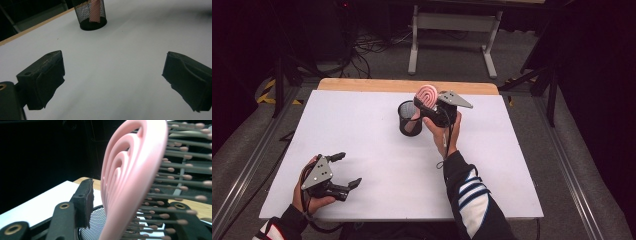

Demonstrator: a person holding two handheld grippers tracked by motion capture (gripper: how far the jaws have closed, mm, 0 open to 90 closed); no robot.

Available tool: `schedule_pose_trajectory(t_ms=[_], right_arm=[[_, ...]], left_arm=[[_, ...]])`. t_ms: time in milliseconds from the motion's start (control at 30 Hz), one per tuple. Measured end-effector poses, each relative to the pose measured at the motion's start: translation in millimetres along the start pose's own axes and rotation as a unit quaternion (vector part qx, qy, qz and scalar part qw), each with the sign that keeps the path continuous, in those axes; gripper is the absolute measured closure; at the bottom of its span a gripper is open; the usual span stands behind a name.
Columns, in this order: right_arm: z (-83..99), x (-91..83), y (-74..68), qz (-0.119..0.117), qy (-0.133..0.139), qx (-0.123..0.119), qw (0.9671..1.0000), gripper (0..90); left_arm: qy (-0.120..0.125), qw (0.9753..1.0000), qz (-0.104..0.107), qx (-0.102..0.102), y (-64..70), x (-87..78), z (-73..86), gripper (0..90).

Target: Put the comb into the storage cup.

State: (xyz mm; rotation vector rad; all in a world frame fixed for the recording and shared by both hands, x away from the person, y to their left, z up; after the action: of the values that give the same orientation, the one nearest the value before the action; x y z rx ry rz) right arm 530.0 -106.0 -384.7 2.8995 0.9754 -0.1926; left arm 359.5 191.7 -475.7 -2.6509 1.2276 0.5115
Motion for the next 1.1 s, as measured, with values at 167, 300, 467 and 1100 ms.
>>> schedule_pose_trajectory(t_ms=[167, 300, 467, 1100], right_arm=[[-1.5, -2.9, 1.0, 0.007, -0.002, -0.004, 1.0, 41.6], [-4.7, -7.2, 3.1, 0.016, -0.001, -0.009, 0.9998, 36.8], [-9.6, -11.4, 5.4, 0.024, -0.001, -0.024, 0.9994, 35.1], [-26.7, -17.4, 4.0, 0.042, -0.016, -0.076, 0.9961, 18.7]], left_arm=[[-0.002, 1.0, 0.0, 0.001, 0.6, 1.3, 0.2, 5.1], [-0.002, 1.0, 0.0, 0.003, 0.6, 1.3, 0.1, 5.1], [-0.003, 1.0, 0.0, 0.001, 0.8, 2.0, 0.1, 5.2], [0.002, 1.0, -0.002, 0.004, 1.3, -1.6, -2.1, 5.2]])
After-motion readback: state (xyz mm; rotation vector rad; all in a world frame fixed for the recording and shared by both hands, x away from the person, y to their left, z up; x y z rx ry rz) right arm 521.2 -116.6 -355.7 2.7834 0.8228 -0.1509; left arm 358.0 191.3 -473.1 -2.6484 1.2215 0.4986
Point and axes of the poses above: each handheld gripper's, and its own axes: x roughly forward along the jaws, z roughly out of its underside, y roughly to its right, the point moved 5 cm from there along x, roughly forward along the jaws, and after that the axes turned 8 degrees about -x, right-handed, at the moved point
